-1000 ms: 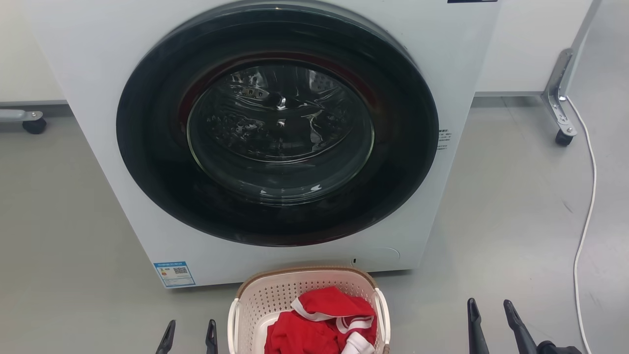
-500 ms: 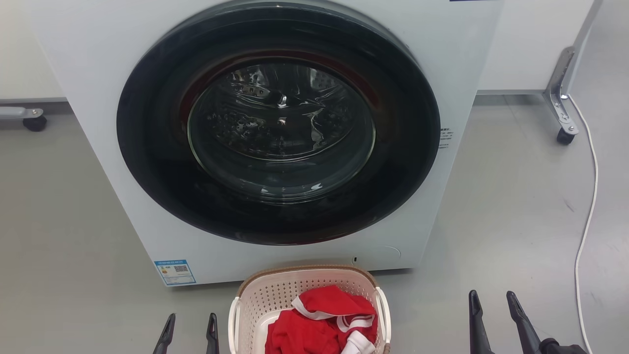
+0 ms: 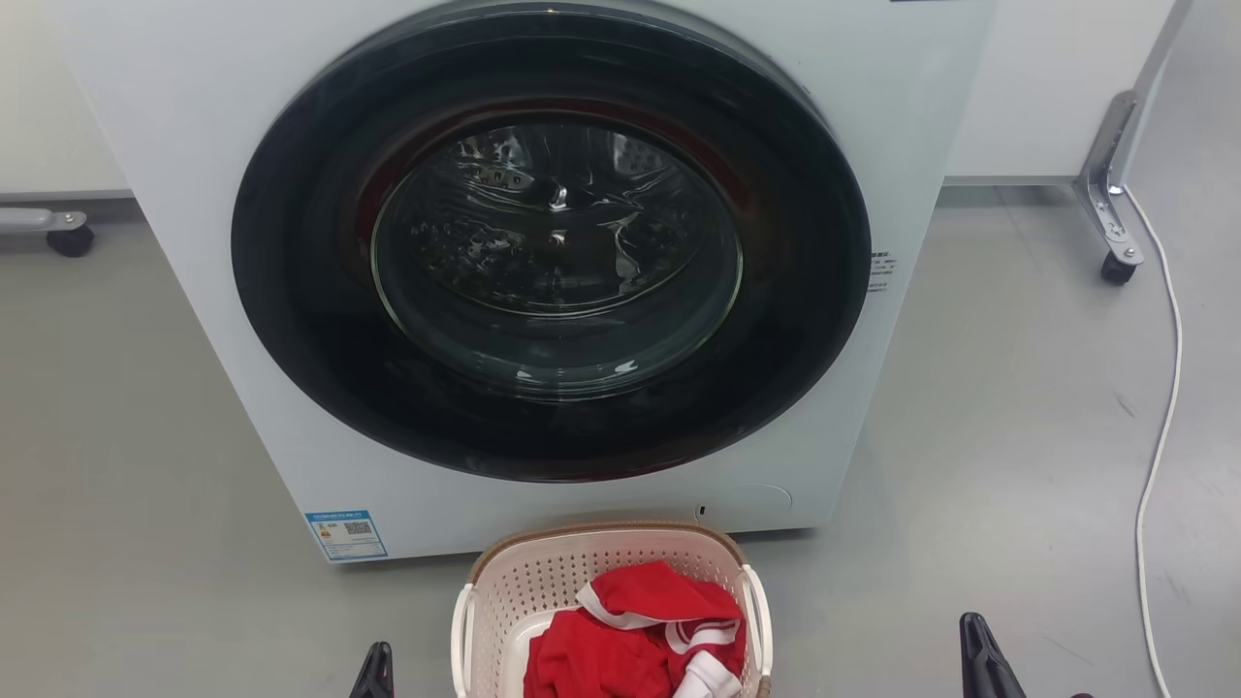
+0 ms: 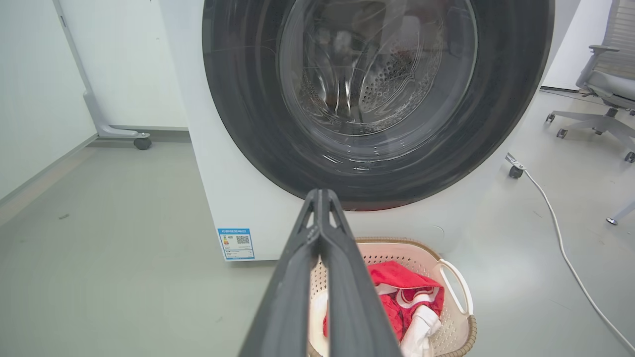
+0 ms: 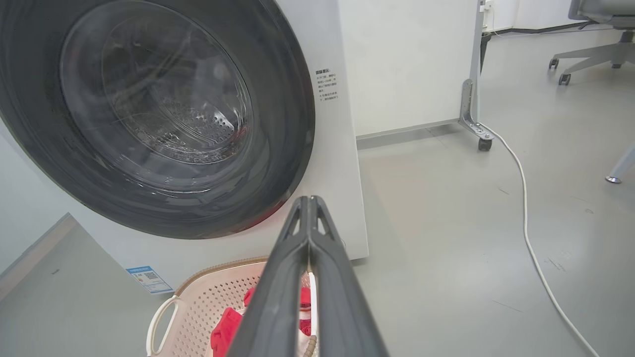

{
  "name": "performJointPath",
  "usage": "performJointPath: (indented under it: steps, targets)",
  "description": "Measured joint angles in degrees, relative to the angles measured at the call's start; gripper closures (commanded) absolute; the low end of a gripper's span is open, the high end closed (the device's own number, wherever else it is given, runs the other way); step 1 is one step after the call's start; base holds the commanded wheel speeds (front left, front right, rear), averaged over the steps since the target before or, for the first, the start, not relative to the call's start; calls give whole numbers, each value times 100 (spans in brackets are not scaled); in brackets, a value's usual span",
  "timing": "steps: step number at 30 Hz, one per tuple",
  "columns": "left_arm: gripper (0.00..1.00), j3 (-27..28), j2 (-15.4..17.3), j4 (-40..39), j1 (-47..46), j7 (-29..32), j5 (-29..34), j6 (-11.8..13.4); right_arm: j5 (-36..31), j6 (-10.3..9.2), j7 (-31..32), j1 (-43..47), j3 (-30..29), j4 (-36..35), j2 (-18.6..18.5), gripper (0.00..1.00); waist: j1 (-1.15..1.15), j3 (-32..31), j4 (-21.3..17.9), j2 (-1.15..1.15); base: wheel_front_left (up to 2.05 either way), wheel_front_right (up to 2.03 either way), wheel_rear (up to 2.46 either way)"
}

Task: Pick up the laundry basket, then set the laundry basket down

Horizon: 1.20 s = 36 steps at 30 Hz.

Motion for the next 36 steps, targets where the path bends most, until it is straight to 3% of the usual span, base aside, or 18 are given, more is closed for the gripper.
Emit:
performJointPath:
  steps: [36]
  targets:
    - [100,654,-113,414,-478,792,-2875,-472,2718,503,779,-494,-778,448,92,100,0,93,0,0,0,0,0]
